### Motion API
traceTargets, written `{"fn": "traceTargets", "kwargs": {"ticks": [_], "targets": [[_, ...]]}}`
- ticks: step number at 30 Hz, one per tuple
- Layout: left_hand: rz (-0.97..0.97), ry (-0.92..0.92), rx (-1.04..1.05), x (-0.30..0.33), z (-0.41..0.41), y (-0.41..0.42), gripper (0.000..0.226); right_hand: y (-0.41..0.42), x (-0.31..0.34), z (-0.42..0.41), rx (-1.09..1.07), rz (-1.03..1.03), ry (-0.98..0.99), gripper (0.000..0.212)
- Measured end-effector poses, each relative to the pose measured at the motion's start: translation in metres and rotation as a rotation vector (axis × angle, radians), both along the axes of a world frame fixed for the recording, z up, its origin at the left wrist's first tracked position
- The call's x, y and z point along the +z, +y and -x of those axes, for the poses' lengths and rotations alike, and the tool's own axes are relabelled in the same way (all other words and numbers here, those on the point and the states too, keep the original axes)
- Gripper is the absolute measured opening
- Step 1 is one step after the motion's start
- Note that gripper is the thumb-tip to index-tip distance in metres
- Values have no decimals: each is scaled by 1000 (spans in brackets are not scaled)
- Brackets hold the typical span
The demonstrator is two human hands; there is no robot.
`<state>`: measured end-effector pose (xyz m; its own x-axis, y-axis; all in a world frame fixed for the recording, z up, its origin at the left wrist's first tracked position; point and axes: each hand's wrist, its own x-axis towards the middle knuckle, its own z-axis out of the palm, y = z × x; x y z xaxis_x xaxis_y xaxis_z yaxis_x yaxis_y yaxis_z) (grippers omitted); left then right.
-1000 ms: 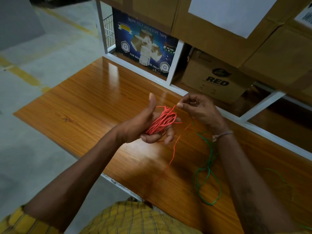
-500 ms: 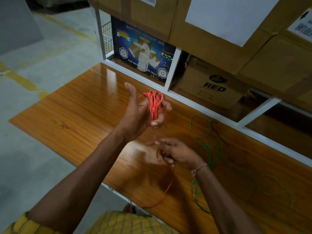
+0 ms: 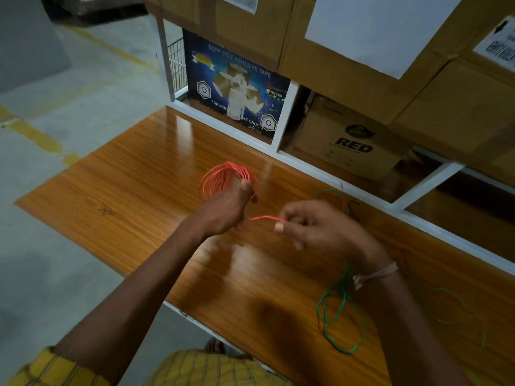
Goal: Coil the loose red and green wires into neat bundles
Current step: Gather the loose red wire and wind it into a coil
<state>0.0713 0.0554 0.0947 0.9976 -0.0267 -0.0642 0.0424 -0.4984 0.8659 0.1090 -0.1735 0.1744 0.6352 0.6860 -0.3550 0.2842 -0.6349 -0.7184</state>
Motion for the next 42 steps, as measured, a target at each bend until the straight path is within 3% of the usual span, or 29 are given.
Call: {"fn": "traceTargets", "kwargs": {"ticks": [3,7,11,15,18,22,25,29,32,38,42], "targets": [[36,89,-79,3,9,-1,128,-11,11,-21,-100,-79,-200,13],[243,248,-240,-1,18,-4,127,-16,2,-49,-160,-208,-428,7],[437,239,-394,10,28,-7,117,-15,-26,-76,-262,-308,-555,6],[673,211,-529,20,31,-7,112,-15,-60,-94,-395,-330,-559,9],[867,198,-530,29,27,-4,127,-15,-83,-88,-450,-227,-489,14],[1055,125,-385,35,18,-6,127,-2,-112,-55,-402,-111,-275,24],[1140,54,-201,36,8,-13,123,14,-128,-20,-288,-83,-237,31],[1112,-17,78,31,-7,-20,113,32,-133,20,-173,-123,-342,41],[1020,-3,196,32,-11,-24,111,38,-123,36,-220,-94,-475,25],[742,9,176,24,-11,-30,104,40,-82,41,-394,-97,-839,29],[604,58,87,20,-8,-33,107,40,-61,32,-415,-232,-913,17]]}}
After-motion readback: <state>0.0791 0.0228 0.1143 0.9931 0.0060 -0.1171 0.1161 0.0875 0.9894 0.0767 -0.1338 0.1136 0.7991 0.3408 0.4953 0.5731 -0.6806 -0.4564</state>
